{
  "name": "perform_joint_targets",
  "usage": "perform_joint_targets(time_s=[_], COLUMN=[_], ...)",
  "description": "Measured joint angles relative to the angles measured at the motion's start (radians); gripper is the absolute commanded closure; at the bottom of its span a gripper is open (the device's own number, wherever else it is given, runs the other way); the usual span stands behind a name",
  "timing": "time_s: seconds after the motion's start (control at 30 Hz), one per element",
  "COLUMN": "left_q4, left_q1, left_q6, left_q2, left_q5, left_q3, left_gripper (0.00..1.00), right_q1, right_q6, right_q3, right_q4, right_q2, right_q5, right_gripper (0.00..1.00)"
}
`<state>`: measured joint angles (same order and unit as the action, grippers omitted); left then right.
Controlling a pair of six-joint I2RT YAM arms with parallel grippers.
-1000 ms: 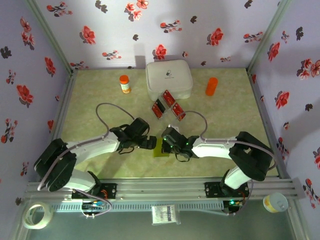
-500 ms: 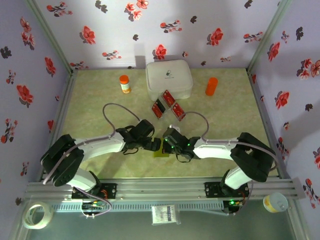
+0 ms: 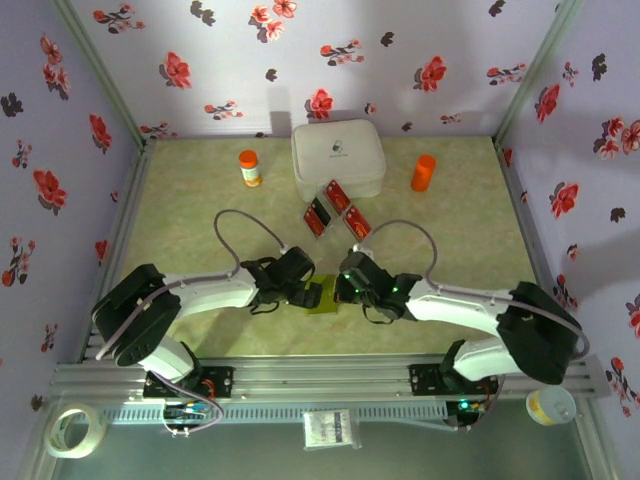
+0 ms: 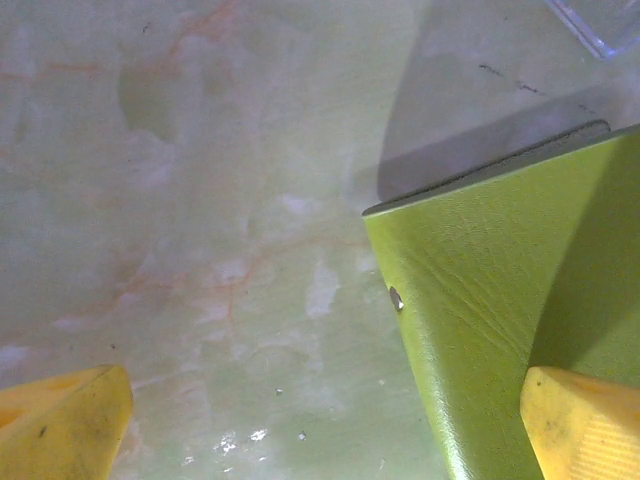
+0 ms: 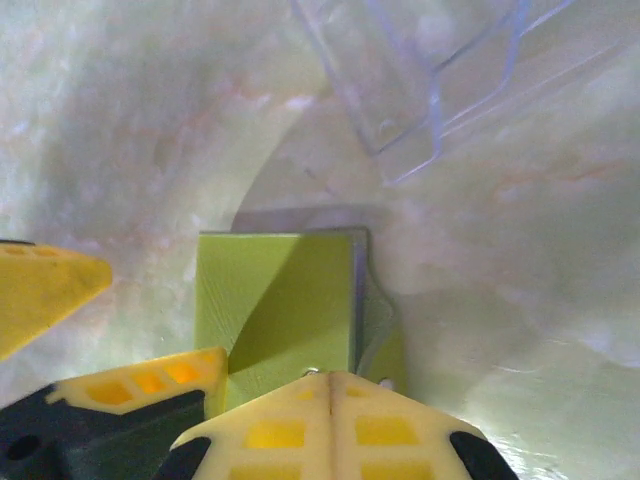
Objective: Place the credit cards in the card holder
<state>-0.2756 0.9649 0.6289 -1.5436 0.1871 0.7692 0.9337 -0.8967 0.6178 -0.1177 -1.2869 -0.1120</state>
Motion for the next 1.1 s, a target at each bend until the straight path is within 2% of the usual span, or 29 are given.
perform_joint_targets(time_s=[0.17, 0.3, 0.6, 1.1], left_q4=[-0.010, -0.017, -0.020, -0.020], left_q1=[0.018, 0.035, 0.046, 0.046], left_q6=[0.000, -0.001, -0.001, 0.000], left_q2=[0.000, -0.008, -0.010, -0.010], left_q5=[0.035, 0.065, 0.087, 0.089], left_q3=[0.000, 0.008, 0.010, 0.010], left_gripper=[0.00, 0.00, 0.00, 0.00], right_q1=[-0.013, -0.013, -0.011, -0.001], right_q6=[0.031, 0.063, 0.102, 0.113], right_q3=[0.017, 0.068, 0.143, 0.181], right_q4=[-0.101, -0.156, -0.180, -0.192], right_q2=[-0.005, -0.052, -0.139, -0.194], right_q5=[-0.005, 0.005, 0.027, 0.038], right_gripper=[0.76, 0.69, 0.67, 0.71])
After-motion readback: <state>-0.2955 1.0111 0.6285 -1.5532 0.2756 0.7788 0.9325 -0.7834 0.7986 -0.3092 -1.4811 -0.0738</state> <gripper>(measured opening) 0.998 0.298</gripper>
